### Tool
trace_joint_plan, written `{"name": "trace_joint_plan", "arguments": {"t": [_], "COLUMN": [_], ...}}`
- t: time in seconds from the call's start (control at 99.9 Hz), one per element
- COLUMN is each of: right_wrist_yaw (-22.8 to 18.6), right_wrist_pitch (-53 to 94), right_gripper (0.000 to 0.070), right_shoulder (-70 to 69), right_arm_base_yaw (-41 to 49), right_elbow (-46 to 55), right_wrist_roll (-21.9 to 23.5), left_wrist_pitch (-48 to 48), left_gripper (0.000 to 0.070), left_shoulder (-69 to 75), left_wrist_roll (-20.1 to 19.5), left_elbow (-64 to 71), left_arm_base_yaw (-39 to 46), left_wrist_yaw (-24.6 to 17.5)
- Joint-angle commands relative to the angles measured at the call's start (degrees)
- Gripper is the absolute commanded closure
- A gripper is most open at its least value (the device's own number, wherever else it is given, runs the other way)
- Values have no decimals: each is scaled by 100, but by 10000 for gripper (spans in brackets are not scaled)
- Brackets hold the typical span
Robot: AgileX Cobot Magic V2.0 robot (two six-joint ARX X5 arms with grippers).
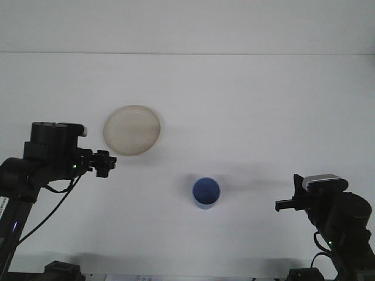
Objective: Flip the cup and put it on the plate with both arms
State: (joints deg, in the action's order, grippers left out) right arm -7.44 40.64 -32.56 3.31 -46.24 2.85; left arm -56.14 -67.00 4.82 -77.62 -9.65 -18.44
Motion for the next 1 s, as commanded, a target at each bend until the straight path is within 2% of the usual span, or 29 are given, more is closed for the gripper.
{"name": "trace_joint_plan", "arguments": {"t": [0.0,0.12,0.33,0.49,0.59,0.74,0.991], "right_wrist_yaw": [-2,-2,-2,-2,-2,-2,-2], "right_wrist_pitch": [-59,-59,-57,-48,-33,-31,-33], "right_gripper": [700,700,700,700,700,700,700], "right_shoulder": [-17,-17,-17,-17,-17,-17,-17], "right_arm_base_yaw": [4,4,4,4,4,4,4], "right_elbow": [-55,-55,-55,-55,-55,-55,-55], "right_wrist_roll": [35,37,37,37,37,37,39], "left_wrist_pitch": [48,267,863,1222,1333,1462,1703], "left_gripper": [305,305,305,305,305,305,306], "left_shoulder": [-107,-389,-1056,-1600,-1895,-2256,-2791], "left_wrist_roll": [-111,-7,490,535,560,599,573], "left_elbow": [-107,-109,-114,-201,-295,-444,-549], "left_arm_base_yaw": [-205,-826,-2194,-3036,-3335,-3639,-3814], "left_wrist_yaw": [-83,-83,-70,-70,15,503,507]}}
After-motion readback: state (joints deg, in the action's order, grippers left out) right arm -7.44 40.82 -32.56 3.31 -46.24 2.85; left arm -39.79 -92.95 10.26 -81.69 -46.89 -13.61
